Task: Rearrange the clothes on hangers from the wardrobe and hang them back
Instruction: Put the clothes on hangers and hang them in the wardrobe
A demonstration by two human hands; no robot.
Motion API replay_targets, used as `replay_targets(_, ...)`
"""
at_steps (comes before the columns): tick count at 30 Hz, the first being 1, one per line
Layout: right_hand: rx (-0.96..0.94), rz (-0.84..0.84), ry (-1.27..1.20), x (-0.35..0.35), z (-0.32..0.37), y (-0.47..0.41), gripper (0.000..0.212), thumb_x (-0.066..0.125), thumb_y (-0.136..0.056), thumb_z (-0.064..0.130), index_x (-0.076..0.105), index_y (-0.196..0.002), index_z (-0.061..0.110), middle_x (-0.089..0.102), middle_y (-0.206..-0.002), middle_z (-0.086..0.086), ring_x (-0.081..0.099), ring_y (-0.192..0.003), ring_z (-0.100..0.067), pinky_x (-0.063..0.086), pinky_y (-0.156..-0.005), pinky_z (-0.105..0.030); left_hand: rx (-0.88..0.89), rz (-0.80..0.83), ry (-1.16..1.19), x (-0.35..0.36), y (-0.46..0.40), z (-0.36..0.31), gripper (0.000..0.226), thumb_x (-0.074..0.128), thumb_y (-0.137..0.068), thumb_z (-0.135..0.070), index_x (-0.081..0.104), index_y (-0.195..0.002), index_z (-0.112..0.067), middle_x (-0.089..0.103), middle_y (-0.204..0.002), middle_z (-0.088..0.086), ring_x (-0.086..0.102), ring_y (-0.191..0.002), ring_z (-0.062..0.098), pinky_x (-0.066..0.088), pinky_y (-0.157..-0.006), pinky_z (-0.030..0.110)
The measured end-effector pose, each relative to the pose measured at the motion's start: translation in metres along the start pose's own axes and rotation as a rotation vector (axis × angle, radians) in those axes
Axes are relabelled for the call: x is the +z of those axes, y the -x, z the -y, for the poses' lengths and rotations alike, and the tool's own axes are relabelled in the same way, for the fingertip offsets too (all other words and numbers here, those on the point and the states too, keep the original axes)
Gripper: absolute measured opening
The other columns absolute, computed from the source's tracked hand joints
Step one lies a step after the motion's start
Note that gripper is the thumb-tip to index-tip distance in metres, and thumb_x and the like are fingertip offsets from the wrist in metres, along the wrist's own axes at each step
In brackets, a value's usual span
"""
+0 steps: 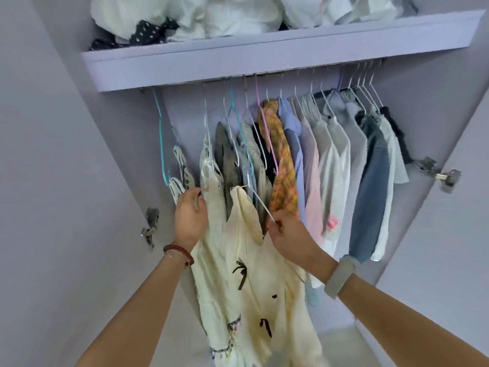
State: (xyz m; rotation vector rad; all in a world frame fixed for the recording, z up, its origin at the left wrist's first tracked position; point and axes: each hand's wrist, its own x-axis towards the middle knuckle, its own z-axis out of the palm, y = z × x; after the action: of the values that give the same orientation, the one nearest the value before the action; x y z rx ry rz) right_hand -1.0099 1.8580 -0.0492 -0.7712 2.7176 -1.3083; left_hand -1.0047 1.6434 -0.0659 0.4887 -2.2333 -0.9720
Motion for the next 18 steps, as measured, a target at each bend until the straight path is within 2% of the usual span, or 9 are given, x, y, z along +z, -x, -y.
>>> replay_targets(2, -0.026, 0.009, 0.028, -0.001, 0.003, -0.020, 0.020, 0.040, -0.093, 0.008, 0.056, -0.095, -0.004, 0.057, -0.078, -0.014, 0.053, -0.072, -0.027, 0.041, -0.067, -0.036, -0.031, -0.005, -0.002, 0.004, -0.027, -0.005, 0.027, 0.042, -0.094, -0.006, 0.055, -0.117, 0.000, 0.058, -0.116, 0.016, 0.053, -0.109, 0.029, 0.040, -0.094, 0.032)
replay_targets(5, -0.065, 0.033, 0.071, 0.005, 0.001, -0.041, 0.018, 0.039, -0.093, 0.009, 0.055, -0.095, 0.001, 0.049, -0.068, 0.000, 0.046, -0.063, -0.016, 0.038, -0.060, -0.029, -0.064, 0.019, -0.011, 0.018, -0.073, -0.010, 0.028, 0.042, -0.093, -0.008, 0.055, -0.114, 0.005, 0.059, -0.112, 0.024, 0.056, -0.104, 0.036, 0.044, -0.090, 0.035)
replay_targets(7, -0.090, 0.033, 0.109, 0.009, -0.004, -0.056, 0.016, 0.037, -0.094, 0.011, 0.052, -0.092, 0.008, 0.042, -0.063, 0.008, 0.039, -0.055, -0.005, 0.032, -0.051, -0.018, -0.083, 0.048, -0.049, 0.031, -0.102, -0.012, 0.033, 0.043, -0.094, -0.014, 0.056, -0.116, 0.008, 0.057, -0.118, 0.025, 0.053, -0.110, 0.037, 0.042, -0.093, 0.035)
replay_targets(9, -0.106, 0.033, 0.144, 0.010, -0.012, -0.072, 0.013, 0.036, -0.095, 0.012, 0.046, -0.088, 0.015, 0.039, -0.062, 0.012, 0.038, -0.053, -0.003, 0.033, -0.049, -0.016, -0.114, 0.054, -0.072, 0.047, -0.129, -0.017, 0.038, 0.044, -0.095, -0.019, 0.052, -0.122, 0.006, 0.050, -0.128, 0.024, 0.047, -0.120, 0.037, 0.038, -0.098, 0.033)
replay_targets(11, -0.115, 0.022, 0.157, 0.010, -0.019, -0.086, 0.012, 0.036, -0.095, 0.013, 0.042, -0.086, 0.018, 0.039, -0.063, 0.013, 0.041, -0.056, -0.006, 0.032, -0.049, -0.019, -0.178, 0.044, -0.041, 0.060, -0.149, -0.021, 0.041, 0.043, -0.096, -0.021, 0.047, -0.127, 0.005, 0.051, -0.126, 0.026, 0.047, -0.120, 0.037, 0.037, -0.099, 0.033)
replay_targets(15, -0.146, 0.007, 0.200, 0.010, -0.032, -0.105, 0.012, 0.035, -0.094, 0.015, 0.042, -0.086, 0.019, 0.040, -0.061, 0.010, 0.043, -0.054, -0.012, 0.038, -0.054, -0.031, -0.215, -0.019, 0.081, 0.079, -0.169, -0.018, 0.033, 0.037, -0.099, -0.019, 0.051, -0.118, 0.004, 0.061, -0.106, 0.028, 0.058, -0.099, 0.040, 0.045, -0.085, 0.038)
replay_targets(18, -0.157, 0.024, 0.245, 0.014, -0.035, -0.111, 0.012, 0.033, -0.095, 0.017, 0.041, -0.087, 0.021, 0.039, -0.060, 0.011, 0.040, -0.051, -0.009, 0.032, -0.048, -0.023, -0.221, -0.127, 0.112, 0.078, -0.164, -0.016, 0.029, 0.031, -0.099, -0.011, 0.053, -0.108, 0.008, 0.058, -0.089, 0.024, 0.052, -0.079, 0.030, 0.039, -0.072, 0.035)
